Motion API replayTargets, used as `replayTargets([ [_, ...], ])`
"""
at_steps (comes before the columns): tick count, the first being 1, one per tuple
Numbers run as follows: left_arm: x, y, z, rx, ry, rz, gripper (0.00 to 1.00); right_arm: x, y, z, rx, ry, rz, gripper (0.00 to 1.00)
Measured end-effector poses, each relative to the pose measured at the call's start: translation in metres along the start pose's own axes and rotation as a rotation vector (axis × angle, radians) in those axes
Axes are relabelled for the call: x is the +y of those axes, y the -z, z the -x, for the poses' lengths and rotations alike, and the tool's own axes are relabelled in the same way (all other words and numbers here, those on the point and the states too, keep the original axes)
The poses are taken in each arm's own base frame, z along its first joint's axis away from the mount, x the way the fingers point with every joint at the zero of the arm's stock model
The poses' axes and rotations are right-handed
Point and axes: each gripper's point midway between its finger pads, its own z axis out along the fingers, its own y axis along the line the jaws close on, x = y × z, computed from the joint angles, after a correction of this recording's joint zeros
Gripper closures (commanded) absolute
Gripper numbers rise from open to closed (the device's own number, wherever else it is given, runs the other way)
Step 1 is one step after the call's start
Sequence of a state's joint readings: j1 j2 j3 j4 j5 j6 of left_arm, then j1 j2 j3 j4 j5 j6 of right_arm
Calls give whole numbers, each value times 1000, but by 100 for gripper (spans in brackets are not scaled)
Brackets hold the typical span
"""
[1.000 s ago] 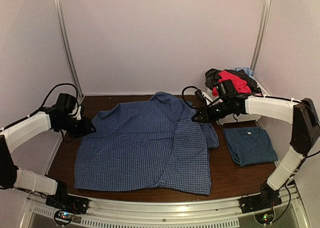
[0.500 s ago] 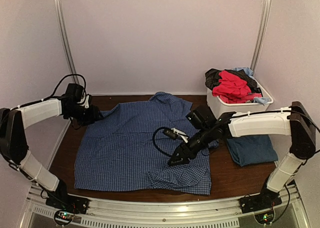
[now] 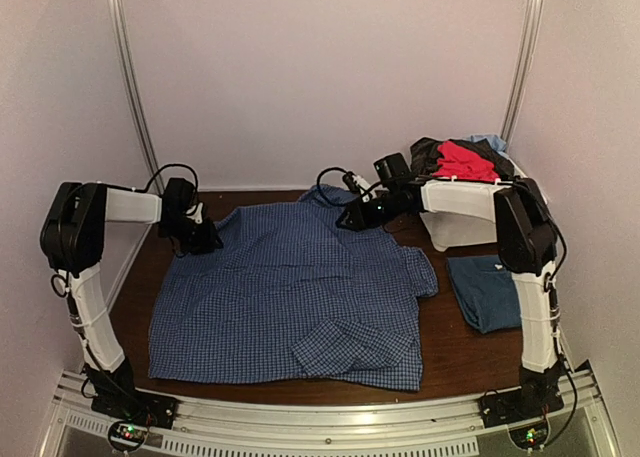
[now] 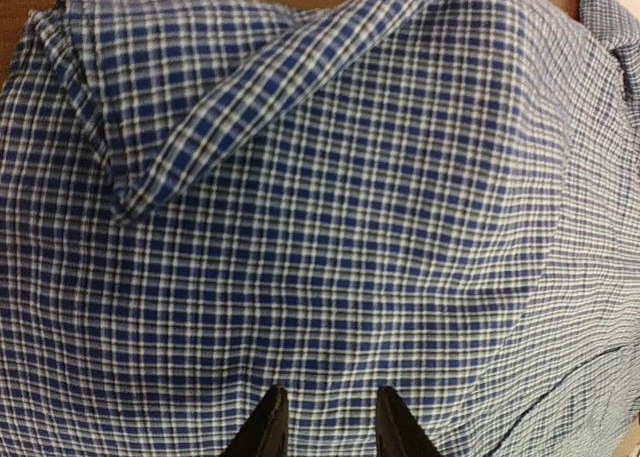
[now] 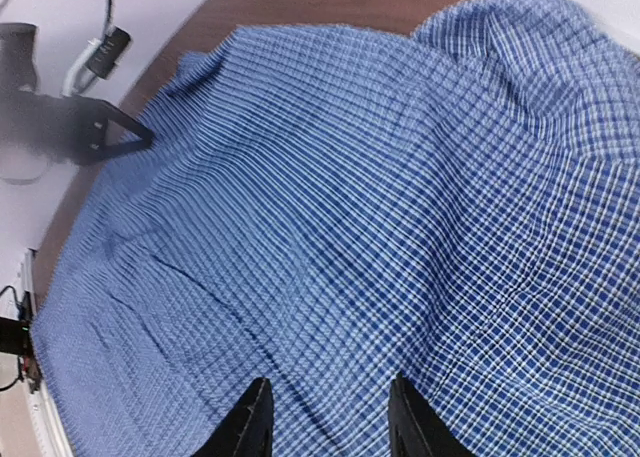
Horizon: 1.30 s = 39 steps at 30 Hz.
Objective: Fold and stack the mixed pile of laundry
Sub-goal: Flatten out the crumpled shirt at the center of the board.
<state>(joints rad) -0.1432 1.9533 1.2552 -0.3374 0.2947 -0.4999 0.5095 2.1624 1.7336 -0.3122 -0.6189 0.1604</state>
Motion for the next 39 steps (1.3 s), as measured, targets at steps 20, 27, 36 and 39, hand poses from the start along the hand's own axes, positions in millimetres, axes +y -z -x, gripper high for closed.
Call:
replayTargets([
  [20, 53, 59, -90, -10, 85, 185, 48, -2, 26, -170, 255, -155, -65, 54],
  [27, -8, 74, 20, -149, -226, 137, 43, -15, 46, -54, 76, -81, -101, 50],
  [36, -46, -6, 18, 54, -669, 241, 46, -75, 52, 49, -103, -44, -211, 39],
  [39, -27, -20, -2, 156, -703, 267, 44, -93, 27, 30, -42, -70, -215, 33],
])
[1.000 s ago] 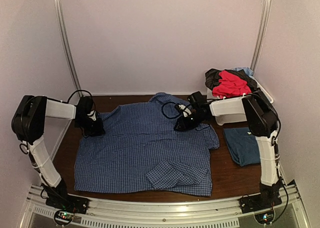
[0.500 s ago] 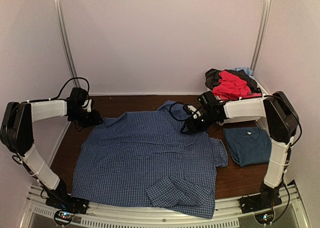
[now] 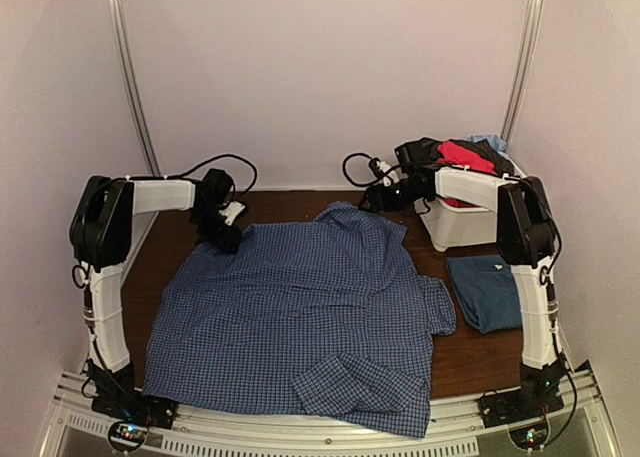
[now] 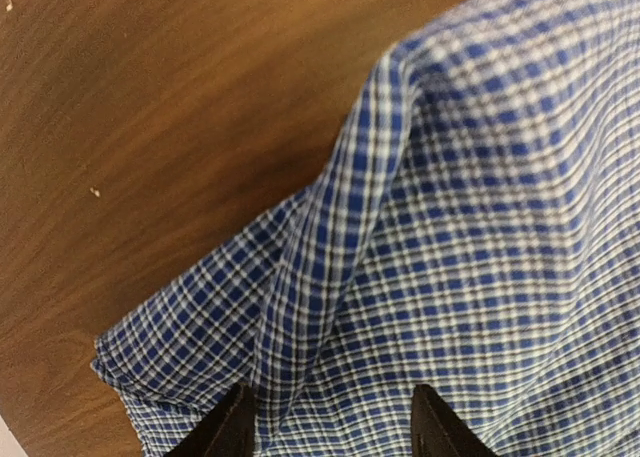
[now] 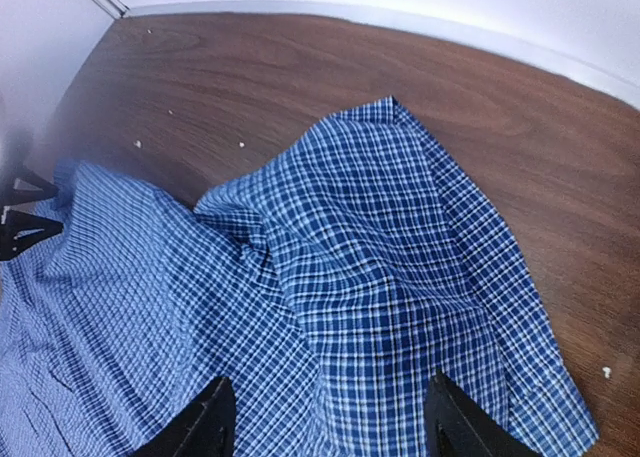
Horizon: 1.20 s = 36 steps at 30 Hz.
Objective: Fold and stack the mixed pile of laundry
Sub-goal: Flatten out the crumpled shirt at the center of the board.
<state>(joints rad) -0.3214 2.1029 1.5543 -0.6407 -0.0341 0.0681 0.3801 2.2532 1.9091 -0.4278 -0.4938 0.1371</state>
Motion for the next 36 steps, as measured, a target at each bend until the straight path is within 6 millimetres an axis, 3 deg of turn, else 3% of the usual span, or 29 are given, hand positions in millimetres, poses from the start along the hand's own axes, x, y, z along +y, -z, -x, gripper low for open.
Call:
replayTargets([
  [4, 7, -8, -13, 60, -27, 21, 44, -15, -36, -23, 74, -23, -1, 24],
  [7, 12, -13, -9, 66, -39, 38, 49, -20, -54, -23, 81, -22, 4, 25],
  [11, 19, -18, -2, 67, -50, 70, 68, -21, -64, -4, 44, -3, 12, 40],
  [16, 34, -18, 2, 75, -39, 136, 96, -18, -61, 12, 8, 4, 15, 81],
  [19, 49, -12, 8, 59, -12, 183, 100, -20, -61, 9, 19, 4, 4, 100],
  [26, 83, 14, 29, -14, 36, 268, 100, -19, -56, 2, 37, 17, -1, 100],
  [27, 85, 19, 32, -25, 40, 273, 100, -17, -53, 1, 38, 18, 3, 86],
  [29, 85, 27, 35, -43, 44, 275, 100, -12, -44, 2, 34, 18, 16, 32],
  [30, 85, 31, 37, -54, 45, 273, 100, -9, -40, 4, 29, 21, 25, 22],
  [36, 76, 39, 36, -77, 44, 231, 100, 12, -27, 47, -76, 100, 80, 21],
])
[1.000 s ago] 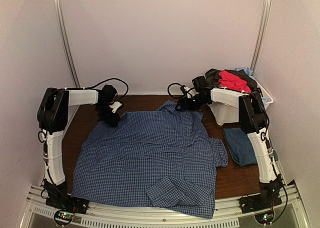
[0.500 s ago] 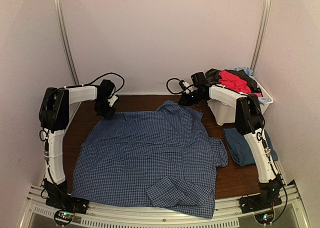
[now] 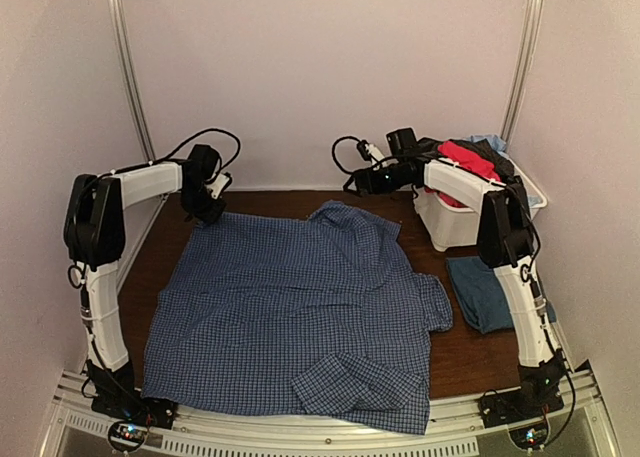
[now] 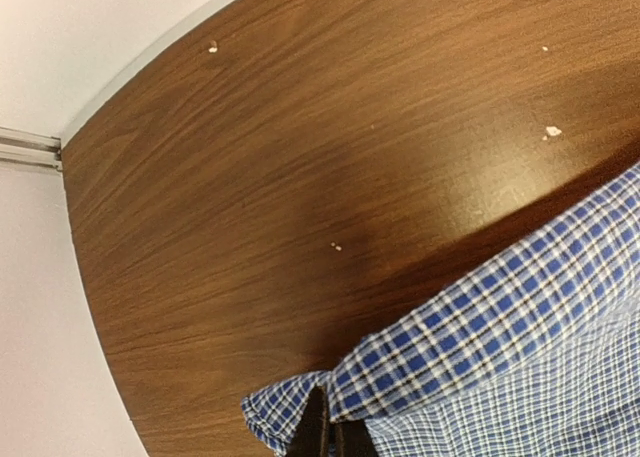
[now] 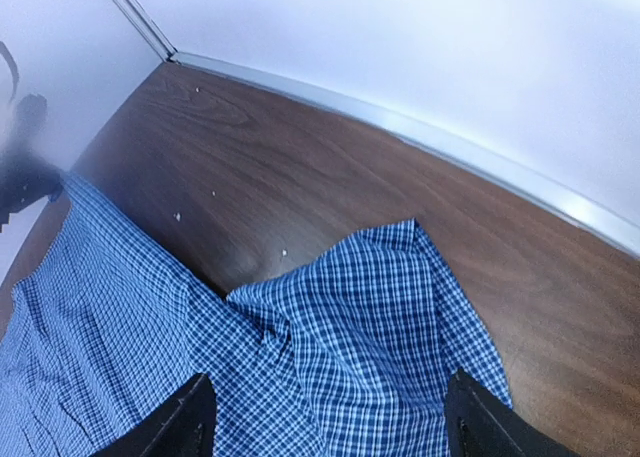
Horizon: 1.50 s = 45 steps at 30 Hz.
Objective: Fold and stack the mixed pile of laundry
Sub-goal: Flatten out the crumpled shirt at the center of the board.
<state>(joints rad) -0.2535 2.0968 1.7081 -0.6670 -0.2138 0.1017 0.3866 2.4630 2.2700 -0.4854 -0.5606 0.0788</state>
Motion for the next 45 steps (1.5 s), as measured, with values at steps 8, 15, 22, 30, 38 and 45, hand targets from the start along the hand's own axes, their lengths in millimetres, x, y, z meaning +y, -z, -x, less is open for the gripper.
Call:
replayTargets([
  [8, -10, -5, -11, 20, -7, -38, 100, 0, -39, -18, 15, 51, 29, 19],
  [15, -15, -5, -12, 16, -1, -62, 100, -7, -76, -65, 102, 68, 15, 96],
  [22, -16, -2, -14, 17, 26, -57, 100, 2, -65, -48, 80, 95, 9, 100],
  [30, -9, 52, -29, -48, 73, -35, 100, 100, 48, 1, -18, 214, 83, 100],
  [38, -29, 73, -93, 57, 4, 4, 100, 211, 100, -166, 182, 263, 259, 79],
  [45, -51, 72, -153, 228, -117, 9, 100, 187, 125, -325, 564, 79, 233, 37],
])
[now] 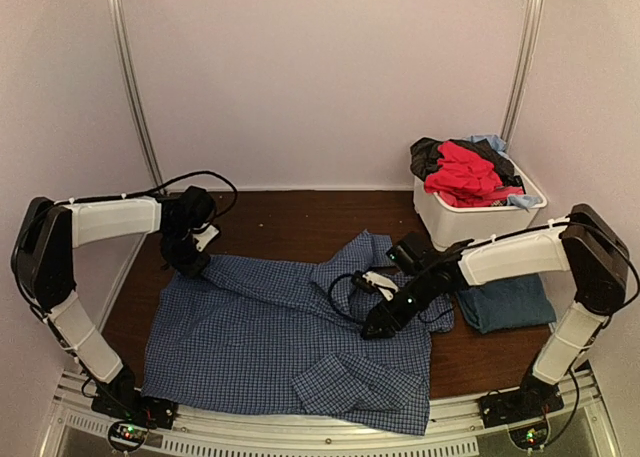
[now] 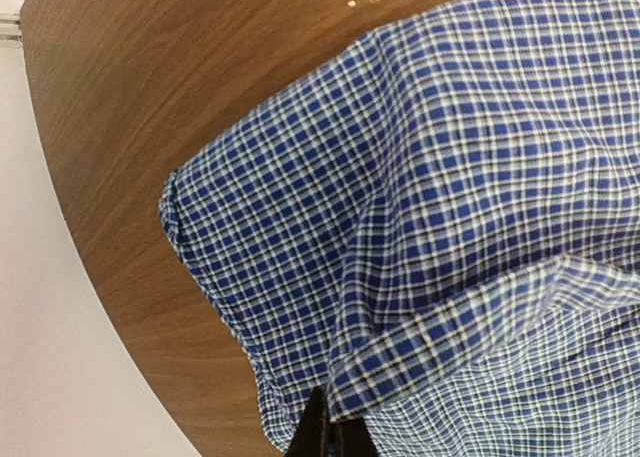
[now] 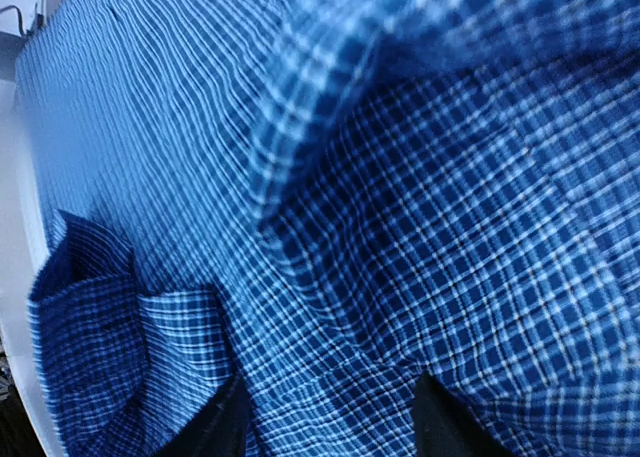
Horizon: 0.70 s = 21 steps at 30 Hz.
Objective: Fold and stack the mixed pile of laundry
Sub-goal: Flatten out the crumpled shirt at the center of the board.
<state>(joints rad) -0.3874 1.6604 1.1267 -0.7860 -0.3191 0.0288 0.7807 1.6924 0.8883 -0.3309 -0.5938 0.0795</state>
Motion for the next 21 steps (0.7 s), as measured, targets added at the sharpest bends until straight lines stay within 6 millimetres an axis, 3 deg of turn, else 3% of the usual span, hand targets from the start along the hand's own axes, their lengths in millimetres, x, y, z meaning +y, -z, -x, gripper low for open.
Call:
replayTargets([
  [2, -3, 0, -2, 9, -18, 4, 100, 1, 13, 18, -53, -23, -6, 31],
  [5, -5, 2, -1, 7, -30, 14, 100, -4, 49, 87, -223, -54, -28, 25],
  [7, -4, 3, -1, 7, -37, 22, 100, -18, 81, 138, -356, -86, -66, 24],
  [9, -3, 5, 2, 2, -39, 31, 100, -39, 108, 178, -455, -133, -114, 20],
  [11, -1, 7, 5, -5, -37, 36, 100, -63, 123, 204, -513, -184, -167, 19],
  [13, -1, 8, 7, -10, -35, 38, 100, -87, 125, 214, -527, -234, -220, 19],
  [15, -1, 9, 7, -13, -35, 38, 100, -108, 114, 214, -492, -283, -266, 19],
  [19, -1, 9, 8, -14, -35, 37, 100, -140, 73, 206, -394, -346, -317, 19],
  [21, -1, 9, 8, -14, -35, 37, 100, -153, 52, 198, -346, -376, -332, 28],
])
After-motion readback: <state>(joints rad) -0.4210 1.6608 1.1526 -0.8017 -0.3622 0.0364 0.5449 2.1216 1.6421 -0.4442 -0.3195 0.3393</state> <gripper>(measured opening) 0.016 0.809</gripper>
